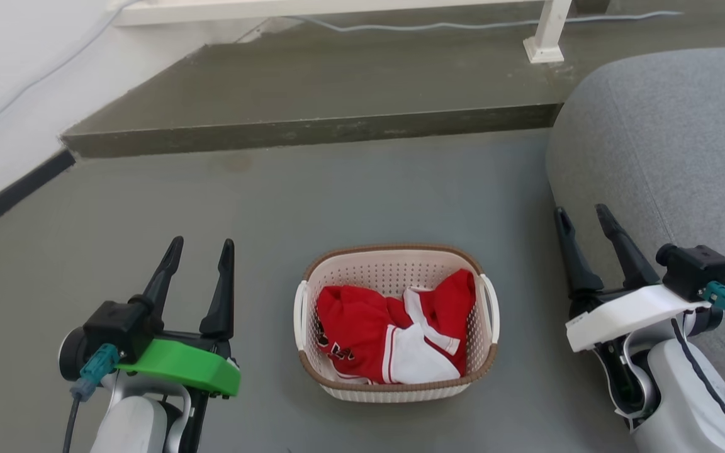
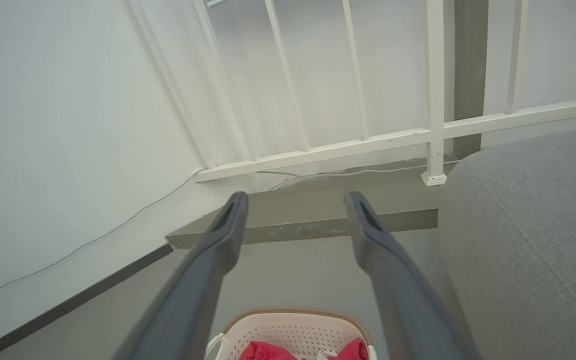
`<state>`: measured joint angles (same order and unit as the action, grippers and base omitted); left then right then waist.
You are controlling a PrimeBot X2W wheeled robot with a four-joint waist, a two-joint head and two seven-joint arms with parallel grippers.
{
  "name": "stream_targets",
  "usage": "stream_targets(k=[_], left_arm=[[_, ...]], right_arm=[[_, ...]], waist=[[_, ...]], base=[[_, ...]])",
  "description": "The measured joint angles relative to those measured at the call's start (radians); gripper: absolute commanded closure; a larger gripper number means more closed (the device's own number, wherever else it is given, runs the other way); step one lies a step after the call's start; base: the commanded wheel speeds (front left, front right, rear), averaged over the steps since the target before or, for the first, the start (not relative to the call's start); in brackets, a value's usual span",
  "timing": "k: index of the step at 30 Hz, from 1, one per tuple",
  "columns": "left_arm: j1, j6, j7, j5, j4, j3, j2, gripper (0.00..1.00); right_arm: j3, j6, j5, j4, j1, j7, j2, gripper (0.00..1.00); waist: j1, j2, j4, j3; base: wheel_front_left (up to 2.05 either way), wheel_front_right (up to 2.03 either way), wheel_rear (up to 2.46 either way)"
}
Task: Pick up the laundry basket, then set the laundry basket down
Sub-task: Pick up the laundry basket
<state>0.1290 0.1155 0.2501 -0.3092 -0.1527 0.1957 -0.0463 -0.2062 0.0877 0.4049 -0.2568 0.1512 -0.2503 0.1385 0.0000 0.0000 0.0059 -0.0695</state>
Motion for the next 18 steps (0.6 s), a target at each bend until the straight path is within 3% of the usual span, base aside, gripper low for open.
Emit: stream_targets(k=[18], left_arm=[[0.096,0.003,0.002,0.006,-0.004,0.031,0.003,0.00]], right_arm=[[0.046,0.007,-0.002,-0.009,0.054,0.000,0.017,0.00]], waist=[[0.0000,0.0000,-0.017,-0.153]], base=[[0.00,0.00,0.00]])
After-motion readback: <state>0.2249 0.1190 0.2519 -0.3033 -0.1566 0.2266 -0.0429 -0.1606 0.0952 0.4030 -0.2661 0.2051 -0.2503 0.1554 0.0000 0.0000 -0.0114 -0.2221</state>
